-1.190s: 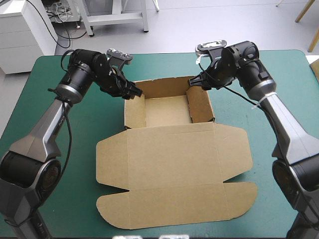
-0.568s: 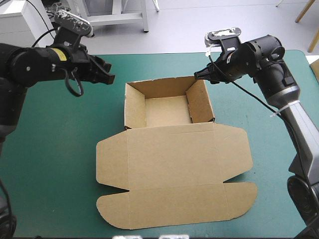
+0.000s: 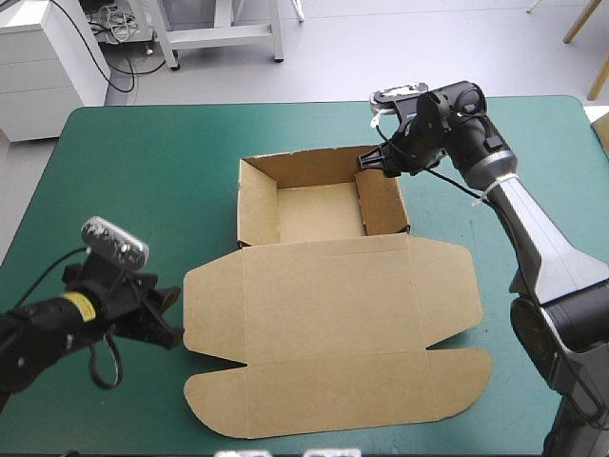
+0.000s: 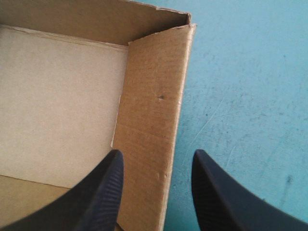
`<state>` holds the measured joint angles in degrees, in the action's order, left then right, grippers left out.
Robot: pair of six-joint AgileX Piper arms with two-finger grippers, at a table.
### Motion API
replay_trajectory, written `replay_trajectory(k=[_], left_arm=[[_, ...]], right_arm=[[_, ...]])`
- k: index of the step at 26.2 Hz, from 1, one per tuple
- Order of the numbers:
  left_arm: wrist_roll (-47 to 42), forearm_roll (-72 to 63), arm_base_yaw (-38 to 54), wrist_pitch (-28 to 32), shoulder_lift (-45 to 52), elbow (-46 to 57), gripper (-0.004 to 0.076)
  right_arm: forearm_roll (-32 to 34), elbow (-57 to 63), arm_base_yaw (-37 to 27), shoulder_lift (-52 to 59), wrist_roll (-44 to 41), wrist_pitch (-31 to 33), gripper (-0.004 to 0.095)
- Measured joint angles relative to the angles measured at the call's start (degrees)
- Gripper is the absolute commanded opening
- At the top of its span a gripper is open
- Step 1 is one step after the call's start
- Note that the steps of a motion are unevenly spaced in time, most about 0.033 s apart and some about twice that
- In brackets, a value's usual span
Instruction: Fold the box
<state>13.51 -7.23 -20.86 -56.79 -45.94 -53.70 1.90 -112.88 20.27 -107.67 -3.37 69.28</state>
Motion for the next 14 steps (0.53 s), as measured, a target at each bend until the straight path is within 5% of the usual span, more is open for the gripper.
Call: replay_trajectory(k=[4, 14], left_arm=[[-1.1, -0.1, 0.0, 2.7, 12.5, 12.3, 0.0004], [-3.2, -0.1, 0.0, 3.6, 35.1, 24.7, -0.0008]], right_arm=[[0.0, 0.0, 0.0, -3.0, 0.0, -0.2, 0.0421], [0.6, 0.0, 0.0, -7.8, 0.0, -0.6, 0.0421]])
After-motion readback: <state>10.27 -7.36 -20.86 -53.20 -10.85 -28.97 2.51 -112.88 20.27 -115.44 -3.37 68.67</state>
